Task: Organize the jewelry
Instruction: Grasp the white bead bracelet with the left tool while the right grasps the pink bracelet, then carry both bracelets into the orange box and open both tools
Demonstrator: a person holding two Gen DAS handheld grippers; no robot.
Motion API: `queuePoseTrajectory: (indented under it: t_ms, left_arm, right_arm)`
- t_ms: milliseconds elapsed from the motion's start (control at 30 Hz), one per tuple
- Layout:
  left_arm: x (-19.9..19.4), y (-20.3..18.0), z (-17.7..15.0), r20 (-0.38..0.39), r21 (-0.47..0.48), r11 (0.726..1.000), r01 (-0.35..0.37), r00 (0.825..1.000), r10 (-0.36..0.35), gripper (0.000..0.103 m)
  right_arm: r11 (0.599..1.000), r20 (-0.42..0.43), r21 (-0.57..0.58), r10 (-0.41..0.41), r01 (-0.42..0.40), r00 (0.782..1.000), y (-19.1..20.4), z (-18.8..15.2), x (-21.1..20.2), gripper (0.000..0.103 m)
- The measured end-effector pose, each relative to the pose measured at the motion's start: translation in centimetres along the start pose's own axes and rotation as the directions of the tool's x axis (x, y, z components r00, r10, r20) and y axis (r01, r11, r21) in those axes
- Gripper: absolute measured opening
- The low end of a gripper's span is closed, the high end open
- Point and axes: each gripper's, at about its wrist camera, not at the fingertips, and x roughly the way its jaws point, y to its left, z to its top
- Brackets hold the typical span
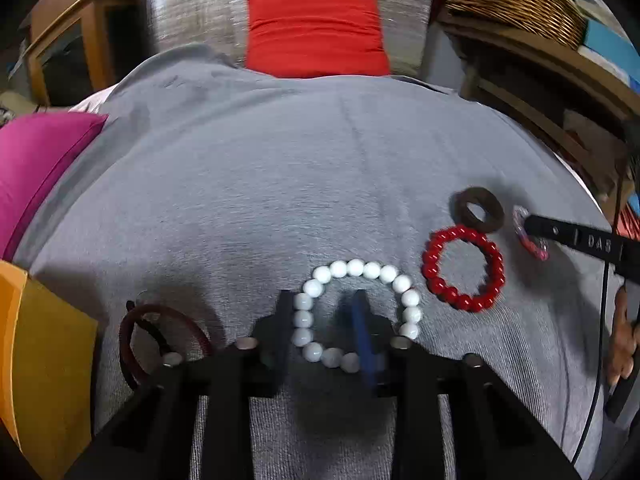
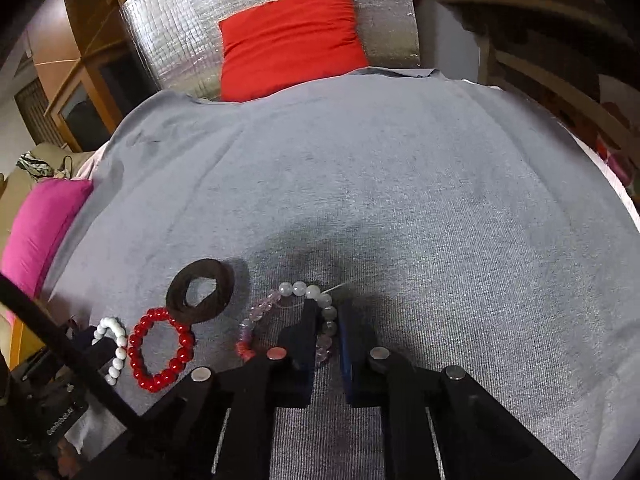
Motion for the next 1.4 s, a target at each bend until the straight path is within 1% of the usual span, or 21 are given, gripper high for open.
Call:
queuePoseTrajectory:
  t_ms: [33,133,233,333,467,533,633,767,967,1133,1267,1400]
  left_arm:
    - [-0.1,0.0,-0.1,-0.004,0.004,1.0,0.007,1.0,-0.007,0.014]
    - [-0.5,0.0,-0.4,-0.005,0.007,1.0,0.014,1.0,-0.014,0.01]
    - [-1.2,-0.2,-0.7,-0.005,0.022,1.0,0.015,1.0,-0.015,0.01]
    - [-1.8,-0.1,-1.0,-0.008,0.019,1.0,0.023,1.0,-0.022,0.01]
    - [-3.1,0.1,-1.5,-0.002,0.01,0.999,0.039,0.999,-0.039,0.01]
    - [-3.7,0.0,-1.6,0.01,0.023,0.999,0.038,0.999,-0.038,0.01]
    - [-4.4,0.2,-1.9,0.012,0.029,0.999,0.041,0.999,-0.042,0.01]
    - [-5.1,0.4,-2.0,0.024,0.039,0.998,0.042,0.999,-0.043,0.01]
    - [-6.9,1.3,-1.8,0.069,0.005,0.998,0.064,0.996,-0.064,0.01]
    - [-8.7,1.8,-1.8,0.109,-0.02,0.997,0.079,0.991,-0.076,0.01]
    - [-10.4,2.2,-1.7,0.145,-0.041,0.996,0.084,0.986,-0.077,0.01]
    - [-12.8,2.8,-1.8,0.2,-0.075,0.993,0.09,0.977,-0.074,0.01]
  right_arm:
    - [1.0,-0.001,0.008,0.008,-0.008,1.0,-0.2,0.0,0.0,0.01]
    - [0.998,-0.006,0.043,0.056,-0.056,0.998,-1.3,-0.5,-0.9,0.009]
    - [0.992,-0.008,0.071,0.102,-0.101,0.995,-1.8,-0.6,-1.6,0.009]
    - [0.987,-0.005,0.081,0.139,-0.138,0.99,-1.9,-0.6,-2.5,0.009]
    - [0.976,0.019,0.127,0.175,-0.176,0.984,-3.1,-0.7,-3.9,0.009]
    - [0.973,0.022,0.137,0.182,-0.184,0.983,-3.3,-0.7,-4.3,0.009]
    - [0.975,0.045,0.113,0.186,-0.19,0.982,-2.9,-0.6,-5.0,0.009]
    - [0.969,0.047,0.116,0.214,-0.218,0.976,-2.7,-0.5,-5.4,0.009]
    - [0.946,0.058,0.136,0.287,-0.293,0.956,-2.1,-0.3,-5.9,0.009]
    - [0.916,0.067,0.156,0.363,-0.369,0.929,-1.0,-0.2,-6.6,0.009]
    - [0.903,0.08,0.136,0.4,-0.407,0.913,0.5,-0.3,-7.7,0.009]
    - [0.89,0.082,0.099,0.438,-0.445,0.895,2.9,-0.7,-8.9,0.009]
